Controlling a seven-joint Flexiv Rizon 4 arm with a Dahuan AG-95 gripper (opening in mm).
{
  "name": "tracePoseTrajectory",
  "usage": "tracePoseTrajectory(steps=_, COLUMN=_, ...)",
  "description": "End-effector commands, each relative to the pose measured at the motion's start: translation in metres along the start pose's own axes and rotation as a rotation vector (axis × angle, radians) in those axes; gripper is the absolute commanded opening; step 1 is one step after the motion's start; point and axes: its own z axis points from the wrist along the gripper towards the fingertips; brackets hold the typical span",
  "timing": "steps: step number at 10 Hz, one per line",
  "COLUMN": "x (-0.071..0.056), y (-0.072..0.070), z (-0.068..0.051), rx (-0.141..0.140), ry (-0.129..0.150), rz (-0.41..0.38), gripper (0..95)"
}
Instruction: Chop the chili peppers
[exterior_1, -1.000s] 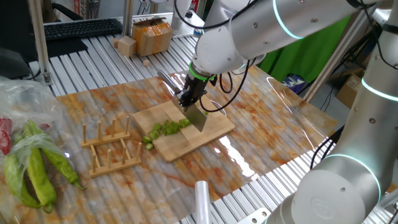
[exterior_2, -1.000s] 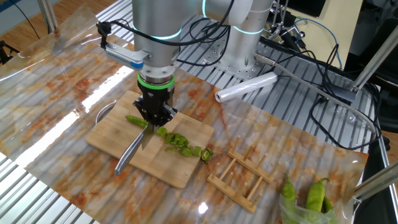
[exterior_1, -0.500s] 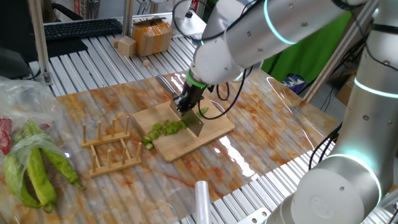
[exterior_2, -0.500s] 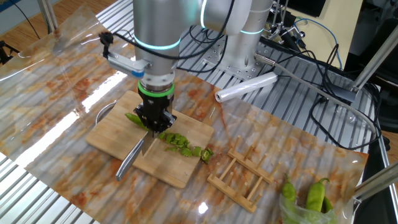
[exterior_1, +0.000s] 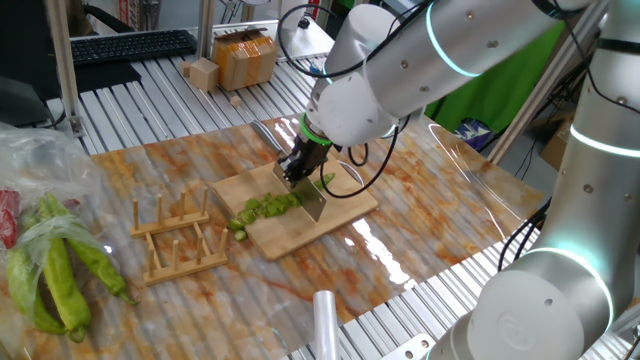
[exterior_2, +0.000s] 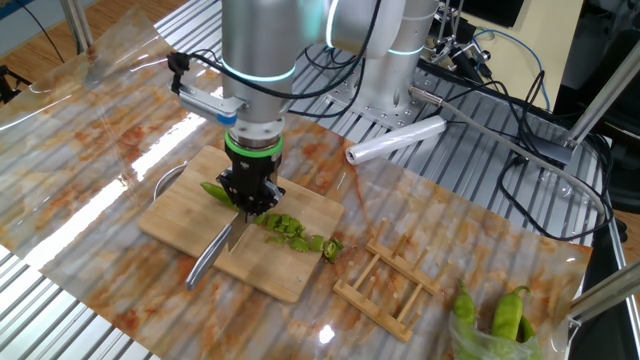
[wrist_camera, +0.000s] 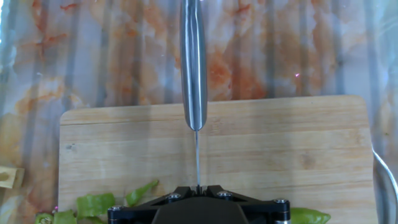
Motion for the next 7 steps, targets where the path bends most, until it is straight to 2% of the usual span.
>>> tracePoseTrajectory(steps=1, x=0.0094, y=0.0032, z=0.0088, rx=-0.011, ry=-0.025, rz=0.008, gripper=0.0)
tracePoseTrajectory(steps=2, x=0.0121, y=0.0036, z=0.0088, rx=-0.005, ry=-0.034, rz=0.006, gripper=0.0)
tracePoseTrajectory(steps=5, x=0.0105, y=0.0046, z=0.0031, rx=-0.011, ry=-0.028, rz=0.011, gripper=0.0)
tracePoseTrajectory(steps=7, x=0.0061, y=0.0106, z=0.0006, rx=-0.006, ry=-0.029, rz=0.023, gripper=0.0)
